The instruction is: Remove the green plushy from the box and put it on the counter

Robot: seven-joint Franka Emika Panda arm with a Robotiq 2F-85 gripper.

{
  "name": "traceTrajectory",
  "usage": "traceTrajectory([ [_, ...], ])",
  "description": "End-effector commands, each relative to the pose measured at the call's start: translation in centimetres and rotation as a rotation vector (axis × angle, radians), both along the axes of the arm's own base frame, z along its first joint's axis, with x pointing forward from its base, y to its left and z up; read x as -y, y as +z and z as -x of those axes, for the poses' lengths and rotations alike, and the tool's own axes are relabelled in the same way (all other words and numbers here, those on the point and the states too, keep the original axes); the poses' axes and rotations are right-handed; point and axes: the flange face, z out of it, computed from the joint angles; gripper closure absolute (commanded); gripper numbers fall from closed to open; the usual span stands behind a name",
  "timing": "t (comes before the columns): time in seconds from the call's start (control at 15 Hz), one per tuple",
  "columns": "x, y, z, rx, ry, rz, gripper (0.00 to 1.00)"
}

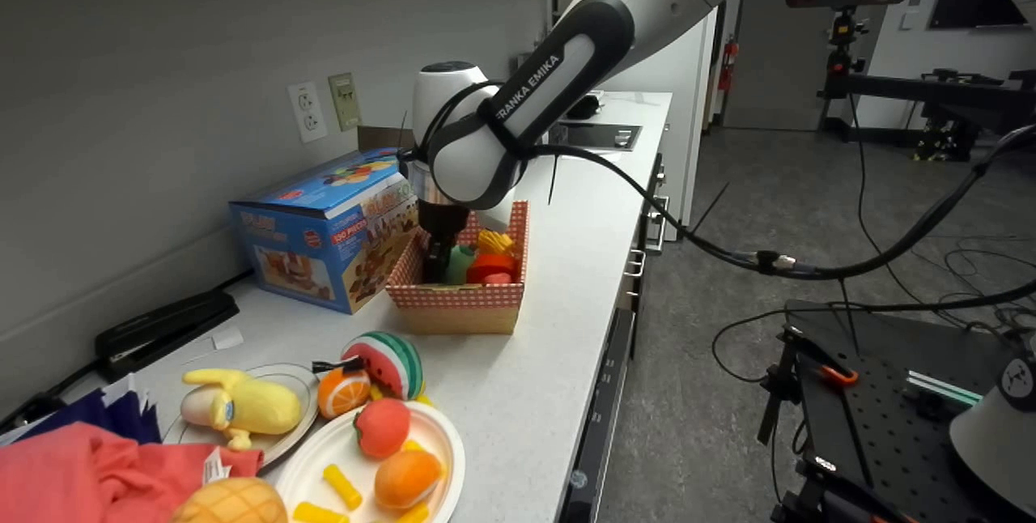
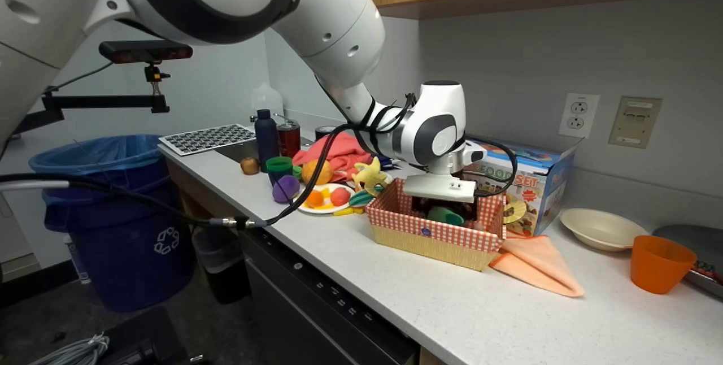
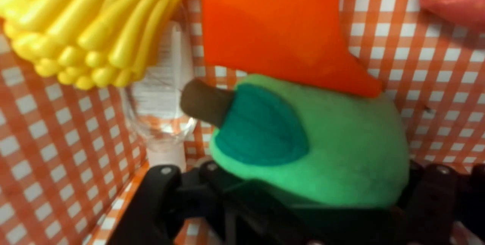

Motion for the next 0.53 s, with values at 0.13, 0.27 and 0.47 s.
traceTrajectory([
  [0.13, -0.9, 1.2, -0.4, 0.003, -0.042, 0.061, 0.72],
  [0.27, -2.0, 2.5, 0.1, -0.003, -0.056, 0.099, 0.87],
  [0.47, -4.5, 4.8, 1.2, -0.038, -0.07, 0.142, 1.0],
])
